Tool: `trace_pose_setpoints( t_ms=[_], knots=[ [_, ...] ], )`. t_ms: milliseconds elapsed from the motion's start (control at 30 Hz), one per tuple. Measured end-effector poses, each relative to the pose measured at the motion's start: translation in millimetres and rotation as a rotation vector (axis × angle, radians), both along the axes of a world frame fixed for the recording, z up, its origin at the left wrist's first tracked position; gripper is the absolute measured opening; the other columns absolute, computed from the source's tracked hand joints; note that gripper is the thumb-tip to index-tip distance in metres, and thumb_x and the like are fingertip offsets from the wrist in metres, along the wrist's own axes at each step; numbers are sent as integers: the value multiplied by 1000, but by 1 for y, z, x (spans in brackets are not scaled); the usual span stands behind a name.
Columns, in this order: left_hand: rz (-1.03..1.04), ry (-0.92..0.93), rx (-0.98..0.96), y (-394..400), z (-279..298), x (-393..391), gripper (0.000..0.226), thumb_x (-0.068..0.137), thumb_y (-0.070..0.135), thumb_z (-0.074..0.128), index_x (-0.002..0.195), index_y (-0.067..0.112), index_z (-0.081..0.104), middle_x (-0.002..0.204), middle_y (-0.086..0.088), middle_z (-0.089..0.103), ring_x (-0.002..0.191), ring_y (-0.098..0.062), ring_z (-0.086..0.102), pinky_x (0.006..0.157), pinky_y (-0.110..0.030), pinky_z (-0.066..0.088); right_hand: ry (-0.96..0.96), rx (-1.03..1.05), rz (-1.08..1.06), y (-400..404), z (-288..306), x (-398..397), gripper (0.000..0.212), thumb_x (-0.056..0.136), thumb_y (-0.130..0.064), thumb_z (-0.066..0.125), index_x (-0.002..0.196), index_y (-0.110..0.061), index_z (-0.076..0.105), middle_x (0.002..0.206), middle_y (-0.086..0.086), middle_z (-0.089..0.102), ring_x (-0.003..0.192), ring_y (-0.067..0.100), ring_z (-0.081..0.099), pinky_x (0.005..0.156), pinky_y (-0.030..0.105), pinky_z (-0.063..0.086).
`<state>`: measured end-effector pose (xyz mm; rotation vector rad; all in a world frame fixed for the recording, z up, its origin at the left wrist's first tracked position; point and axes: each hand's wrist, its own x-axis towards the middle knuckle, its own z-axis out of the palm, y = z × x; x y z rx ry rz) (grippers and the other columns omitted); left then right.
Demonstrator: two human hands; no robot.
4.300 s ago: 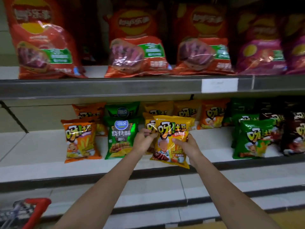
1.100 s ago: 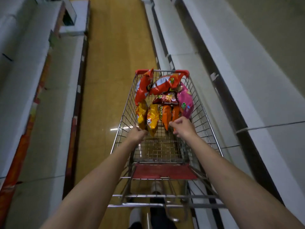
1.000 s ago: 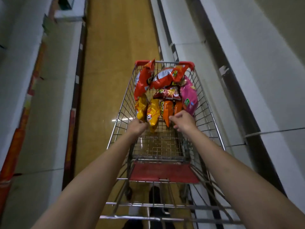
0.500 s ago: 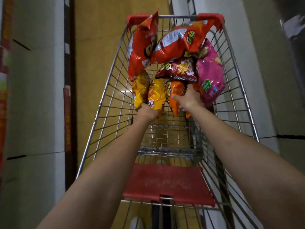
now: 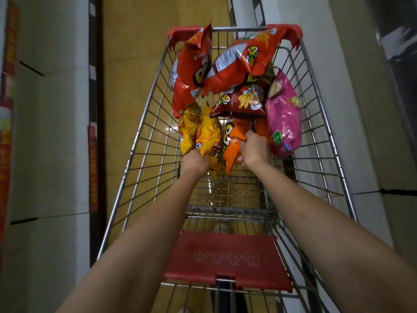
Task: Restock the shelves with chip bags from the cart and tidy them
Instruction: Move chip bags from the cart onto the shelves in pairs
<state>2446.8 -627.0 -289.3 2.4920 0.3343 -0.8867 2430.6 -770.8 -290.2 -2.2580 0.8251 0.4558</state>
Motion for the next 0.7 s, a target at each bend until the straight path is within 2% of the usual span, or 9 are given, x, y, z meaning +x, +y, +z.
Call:
trace_pose_setpoints(
  t_ms=[100, 167, 233, 300, 367, 467, 533, 633, 700],
  knots=[
    [76, -9, -124, 18, 19, 0, 20, 94, 22, 52, 89, 5, 62, 90, -14, 63, 84, -29, 60, 77, -35, 53, -5, 49, -42, 3, 14, -13, 12, 98, -18, 49, 106, -11, 56, 82, 11, 66, 71, 28, 68, 69, 46, 59],
    [198, 25, -241, 30, 31, -3, 15, 90, 17, 56, 78, 9, 61, 85, -12, 62, 81, -26, 58, 78, -37, 51, 1, 106, -72, 6, 28, -22, 12, 99, -17, 48, 105, -11, 57, 82, 10, 65, 71, 26, 68, 70, 44, 59],
    [343, 76, -368, 41, 46, -9, 14, 79, 22, 64, 82, 8, 62, 91, -10, 65, 87, -25, 61, 86, -42, 55, -1, 116, -92, 8, 42, -34, 13, 99, -19, 48, 103, -12, 59, 83, 8, 63, 73, 25, 66, 69, 41, 57],
    [434, 105, -445, 50, 61, -15, 33, 74, 26, 66, 99, 5, 62, 96, -9, 65, 89, -23, 61, 79, -42, 55, -2, 71, -57, 9, 56, -45, 17, 98, -21, 48, 99, -10, 62, 89, 11, 64, 77, 27, 61, 67, 34, 50],
    [464, 109, -516, 57, 76, -21, 27, 84, 19, 61, 106, 4, 58, 99, -9, 62, 88, -22, 57, 67, -32, 48, -5, 31, -26, 11, 73, -57, 21, 97, -23, 49, 100, -9, 65, 98, 13, 66, 82, 28, 60, 66, 29, 44],
    [492, 88, -602, 66, 99, -24, 16, 86, 14, 57, 99, 7, 57, 103, -14, 59, 97, -30, 56, 72, -34, 47, -11, 18, -5, 17, 105, -73, 26, 99, -24, 49, 110, -7, 65, 109, 10, 57, 85, 22, 53, 58, 20, 34],
    [484, 77, -663, 72, 119, -25, 5, 87, 14, 54, 92, 12, 54, 95, -10, 57, 94, -29, 55, 71, -34, 47, -57, 19, 2, 21, 127, -82, 28, 98, -24, 50, 113, -4, 63, 118, 12, 44, 95, 21, 47, 69, 20, 32],
    [456, 57, -754, 81, 150, -28, 4, 88, 13, 48, 86, 15, 50, 84, -6, 52, 77, -23, 54, 61, -31, 45, -140, 31, 26, 28, 157, -93, 15, 95, -21, 54, 90, -9, 62, 115, 7, 41, 99, 17, 42, 80, 21, 30],
    [442, 42, -800, 88, 168, -32, 6, 88, 12, 45, 83, 15, 48, 78, -5, 49, 72, -20, 51, 58, -30, 43, -157, 17, 56, 36, 176, -101, 28, 93, -18, 58, 68, -17, 45, 100, 2, 44, 92, 16, 43, 74, 23, 32]
  ],
)
